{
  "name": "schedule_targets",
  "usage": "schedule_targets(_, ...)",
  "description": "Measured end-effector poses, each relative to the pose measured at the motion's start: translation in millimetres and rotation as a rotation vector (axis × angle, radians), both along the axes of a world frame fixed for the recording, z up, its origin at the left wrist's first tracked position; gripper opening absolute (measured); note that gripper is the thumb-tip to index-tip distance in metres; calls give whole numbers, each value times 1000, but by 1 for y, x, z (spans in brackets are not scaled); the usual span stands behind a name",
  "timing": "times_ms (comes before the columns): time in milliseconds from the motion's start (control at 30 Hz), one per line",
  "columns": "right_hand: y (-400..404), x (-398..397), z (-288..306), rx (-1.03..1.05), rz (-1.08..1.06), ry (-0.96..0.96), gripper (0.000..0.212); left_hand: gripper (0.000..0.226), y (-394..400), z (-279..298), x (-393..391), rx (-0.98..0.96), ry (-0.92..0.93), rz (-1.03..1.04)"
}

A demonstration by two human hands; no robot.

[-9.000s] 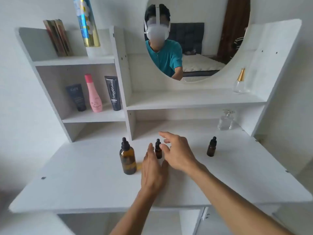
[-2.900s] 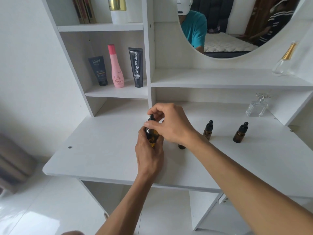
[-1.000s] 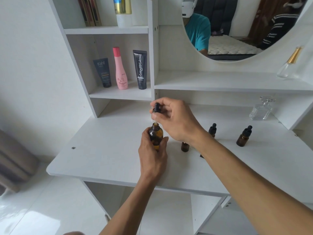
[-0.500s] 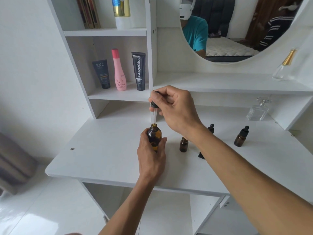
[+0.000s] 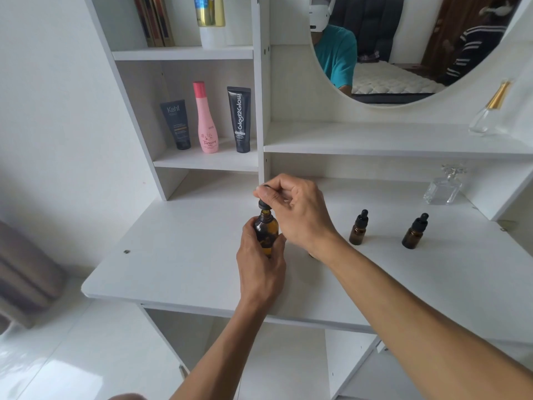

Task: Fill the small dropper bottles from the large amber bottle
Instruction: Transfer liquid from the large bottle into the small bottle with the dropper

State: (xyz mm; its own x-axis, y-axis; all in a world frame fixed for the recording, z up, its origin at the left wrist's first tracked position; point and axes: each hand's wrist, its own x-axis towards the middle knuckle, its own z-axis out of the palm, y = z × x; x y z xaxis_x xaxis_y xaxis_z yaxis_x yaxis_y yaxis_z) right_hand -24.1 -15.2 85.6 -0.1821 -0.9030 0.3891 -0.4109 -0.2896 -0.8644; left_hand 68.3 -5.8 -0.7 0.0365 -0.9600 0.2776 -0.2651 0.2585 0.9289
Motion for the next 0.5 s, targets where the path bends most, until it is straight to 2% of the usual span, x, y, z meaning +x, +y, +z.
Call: schedule_targets(500, -2, 0, -14, 29, -6, 41, 17, 38, 3, 5, 0, 9, 1, -6)
